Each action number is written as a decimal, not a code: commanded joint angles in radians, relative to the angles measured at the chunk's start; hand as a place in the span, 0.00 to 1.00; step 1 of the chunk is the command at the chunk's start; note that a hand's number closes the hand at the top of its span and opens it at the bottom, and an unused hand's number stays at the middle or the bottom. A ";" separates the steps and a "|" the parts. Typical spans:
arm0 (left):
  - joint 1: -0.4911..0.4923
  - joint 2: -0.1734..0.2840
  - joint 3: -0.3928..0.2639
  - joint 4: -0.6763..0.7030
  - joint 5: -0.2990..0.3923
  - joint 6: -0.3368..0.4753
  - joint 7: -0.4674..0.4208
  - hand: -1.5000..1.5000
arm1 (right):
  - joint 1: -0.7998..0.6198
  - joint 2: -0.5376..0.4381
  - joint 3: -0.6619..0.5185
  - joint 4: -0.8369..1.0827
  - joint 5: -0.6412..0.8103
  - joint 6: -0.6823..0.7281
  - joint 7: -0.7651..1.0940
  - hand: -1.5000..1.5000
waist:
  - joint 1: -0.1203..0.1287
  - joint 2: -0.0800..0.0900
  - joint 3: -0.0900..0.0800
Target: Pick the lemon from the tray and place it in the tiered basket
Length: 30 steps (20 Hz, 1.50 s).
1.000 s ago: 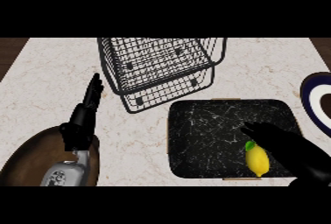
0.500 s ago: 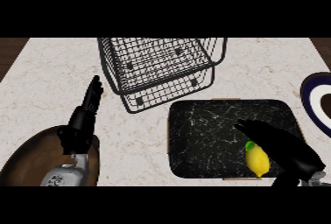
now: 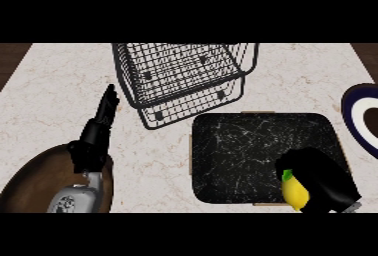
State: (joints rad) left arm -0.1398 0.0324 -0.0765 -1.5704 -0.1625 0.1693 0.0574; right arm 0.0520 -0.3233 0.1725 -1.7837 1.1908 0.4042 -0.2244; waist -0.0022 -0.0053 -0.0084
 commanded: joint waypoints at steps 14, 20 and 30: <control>-0.035 -0.004 -0.018 0.021 0.006 -0.035 0.003 0.50 | -0.308 0.320 0.526 0.123 0.224 0.163 0.889 1.00 | 0.059 0.012 0.008; -0.026 -0.008 -0.015 0.038 -0.001 -0.021 -0.013 0.50 | -0.508 0.323 0.619 0.026 0.044 0.198 1.244 1.00 | 0.054 0.004 0.006; -0.049 -0.008 0.006 0.077 -0.001 -0.011 -0.030 0.50 | -0.931 0.322 0.442 -0.025 -0.235 0.261 1.470 1.00 | 0.036 -0.001 0.005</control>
State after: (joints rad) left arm -0.1812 0.0265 -0.0745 -1.5131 -0.1610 0.1540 0.0392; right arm -0.7395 -0.0166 0.6427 -1.8217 1.0661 0.5899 1.0041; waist 0.0386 -0.0065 -0.0034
